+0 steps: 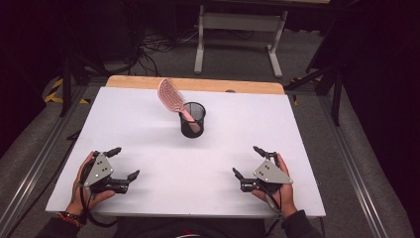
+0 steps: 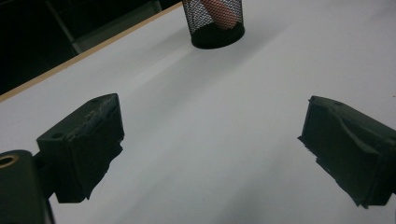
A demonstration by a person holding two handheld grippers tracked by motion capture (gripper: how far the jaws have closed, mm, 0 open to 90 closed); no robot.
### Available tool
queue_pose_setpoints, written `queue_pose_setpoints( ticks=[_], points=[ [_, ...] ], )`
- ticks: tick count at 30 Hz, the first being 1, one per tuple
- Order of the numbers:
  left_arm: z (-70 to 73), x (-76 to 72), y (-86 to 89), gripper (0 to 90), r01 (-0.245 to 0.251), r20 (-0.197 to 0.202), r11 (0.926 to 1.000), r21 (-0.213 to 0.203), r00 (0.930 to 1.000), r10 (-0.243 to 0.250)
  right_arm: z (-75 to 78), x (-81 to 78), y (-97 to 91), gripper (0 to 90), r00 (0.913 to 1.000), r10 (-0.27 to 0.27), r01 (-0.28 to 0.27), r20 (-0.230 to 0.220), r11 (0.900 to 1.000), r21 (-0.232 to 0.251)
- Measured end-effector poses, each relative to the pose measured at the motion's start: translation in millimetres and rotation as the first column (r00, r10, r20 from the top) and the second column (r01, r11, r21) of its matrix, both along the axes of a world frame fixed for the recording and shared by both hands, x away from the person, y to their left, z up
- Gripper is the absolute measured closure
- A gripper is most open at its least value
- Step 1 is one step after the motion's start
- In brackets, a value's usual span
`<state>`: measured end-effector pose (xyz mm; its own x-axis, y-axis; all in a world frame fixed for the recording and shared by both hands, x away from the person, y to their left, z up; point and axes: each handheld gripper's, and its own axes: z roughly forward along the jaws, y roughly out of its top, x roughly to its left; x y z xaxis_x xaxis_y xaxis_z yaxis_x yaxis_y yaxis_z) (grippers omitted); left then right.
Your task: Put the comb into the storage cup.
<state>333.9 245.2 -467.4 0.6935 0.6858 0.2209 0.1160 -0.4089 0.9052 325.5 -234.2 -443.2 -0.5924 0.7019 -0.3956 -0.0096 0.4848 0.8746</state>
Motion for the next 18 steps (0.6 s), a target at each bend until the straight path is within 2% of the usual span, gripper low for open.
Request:
queue_pose_setpoints(
  ticks=[18],
  points=[
    [0.1,3.0,-1.5,6.6,0.011,-0.006,0.9999,-0.003,0.9999,-0.011,-1.9,1.6,-3.2,8.1,0.9999,-0.004,0.004,-0.011,1.0,0.005]
  ],
)
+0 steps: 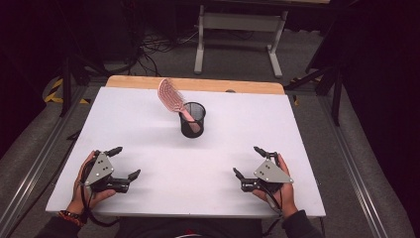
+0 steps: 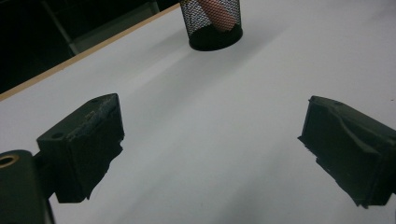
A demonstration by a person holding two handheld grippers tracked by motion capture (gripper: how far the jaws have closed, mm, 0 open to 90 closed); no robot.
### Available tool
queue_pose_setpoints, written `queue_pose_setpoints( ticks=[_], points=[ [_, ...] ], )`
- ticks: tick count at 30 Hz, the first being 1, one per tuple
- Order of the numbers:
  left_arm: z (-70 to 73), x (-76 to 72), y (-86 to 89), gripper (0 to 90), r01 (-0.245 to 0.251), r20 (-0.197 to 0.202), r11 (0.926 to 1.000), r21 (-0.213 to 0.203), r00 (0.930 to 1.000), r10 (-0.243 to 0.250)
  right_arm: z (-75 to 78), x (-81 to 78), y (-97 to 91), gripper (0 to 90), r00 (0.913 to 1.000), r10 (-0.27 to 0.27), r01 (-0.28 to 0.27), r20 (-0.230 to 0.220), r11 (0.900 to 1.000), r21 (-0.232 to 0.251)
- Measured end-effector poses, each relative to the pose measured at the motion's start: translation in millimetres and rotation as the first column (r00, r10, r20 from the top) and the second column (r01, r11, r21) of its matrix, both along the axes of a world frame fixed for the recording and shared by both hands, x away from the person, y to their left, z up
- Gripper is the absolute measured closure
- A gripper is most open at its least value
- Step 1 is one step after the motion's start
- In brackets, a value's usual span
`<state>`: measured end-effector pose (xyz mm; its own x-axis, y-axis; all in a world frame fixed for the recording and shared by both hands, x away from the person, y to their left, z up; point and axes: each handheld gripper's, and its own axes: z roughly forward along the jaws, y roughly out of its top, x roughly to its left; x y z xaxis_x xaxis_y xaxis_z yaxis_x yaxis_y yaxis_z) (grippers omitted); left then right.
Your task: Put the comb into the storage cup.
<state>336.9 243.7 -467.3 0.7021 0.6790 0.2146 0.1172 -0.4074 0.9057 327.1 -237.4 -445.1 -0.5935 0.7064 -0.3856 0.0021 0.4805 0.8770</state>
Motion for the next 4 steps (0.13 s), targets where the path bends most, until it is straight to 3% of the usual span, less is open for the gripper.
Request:
queue_pose_setpoints(
  ticks=[4],
  points=[
    [0.3,1.0,0.5,6.6,-0.003,-0.002,1.0,-0.004,1.0,0.003,-0.1,0.4,-0.3,8.1,1.0,-0.002,0.002,-0.001,1.0,0.003]
  ],
)
